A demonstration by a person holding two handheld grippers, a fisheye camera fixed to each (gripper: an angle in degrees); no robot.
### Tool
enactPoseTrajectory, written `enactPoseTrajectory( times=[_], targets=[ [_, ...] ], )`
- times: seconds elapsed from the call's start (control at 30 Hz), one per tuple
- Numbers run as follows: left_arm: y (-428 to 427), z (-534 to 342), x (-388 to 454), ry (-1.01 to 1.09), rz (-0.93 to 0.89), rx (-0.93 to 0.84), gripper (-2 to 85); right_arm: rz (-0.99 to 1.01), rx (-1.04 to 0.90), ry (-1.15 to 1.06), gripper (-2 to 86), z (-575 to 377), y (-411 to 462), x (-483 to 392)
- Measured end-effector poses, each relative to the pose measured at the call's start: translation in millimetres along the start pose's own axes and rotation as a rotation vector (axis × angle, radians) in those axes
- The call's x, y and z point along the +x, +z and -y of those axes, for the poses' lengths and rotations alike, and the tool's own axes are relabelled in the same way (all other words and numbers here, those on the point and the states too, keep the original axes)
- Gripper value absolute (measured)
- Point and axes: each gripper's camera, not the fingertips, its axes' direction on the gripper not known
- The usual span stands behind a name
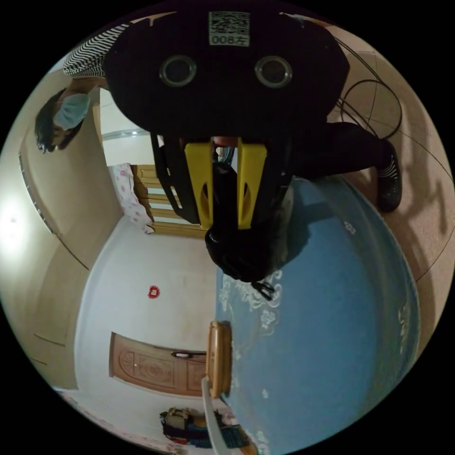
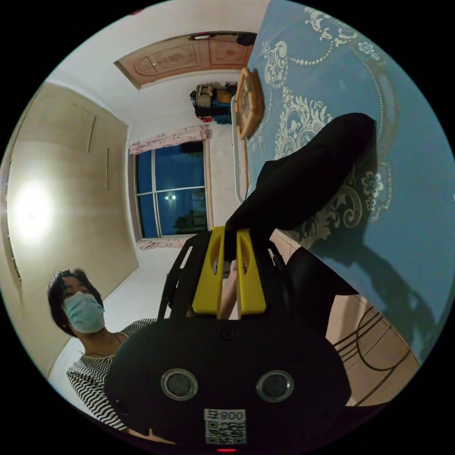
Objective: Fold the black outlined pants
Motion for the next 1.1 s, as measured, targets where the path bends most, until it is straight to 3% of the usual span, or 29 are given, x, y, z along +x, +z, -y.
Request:
enactPoseTrajectory(
  times=[0.3,0.5,0.77,0.97,1.1],
  targets=[
    [124,-62,66,0.158,-0.03,-0.138,7.9,0.125,0.074,-0.095,1.5,-108,-135,-15],
    [278,-108,96,0.211,-0.028,-0.349,7.8,0.135,0.232,-0.184,1.3,-202,-263,-27],
    [621,-215,158,0.339,-0.09,-0.768,7.7,0.066,0.61,-0.286,1.3,-335,-491,-42],
    [872,-345,228,0.513,-0.229,-1.029,7.8,-0.184,0.894,-0.458,1.4,-450,-671,-108],
    [992,-425,242,0.581,-0.28,-1.137,8.0,-0.32,1.059,-0.501,1.5,-525,-767,-127]
  ],
)
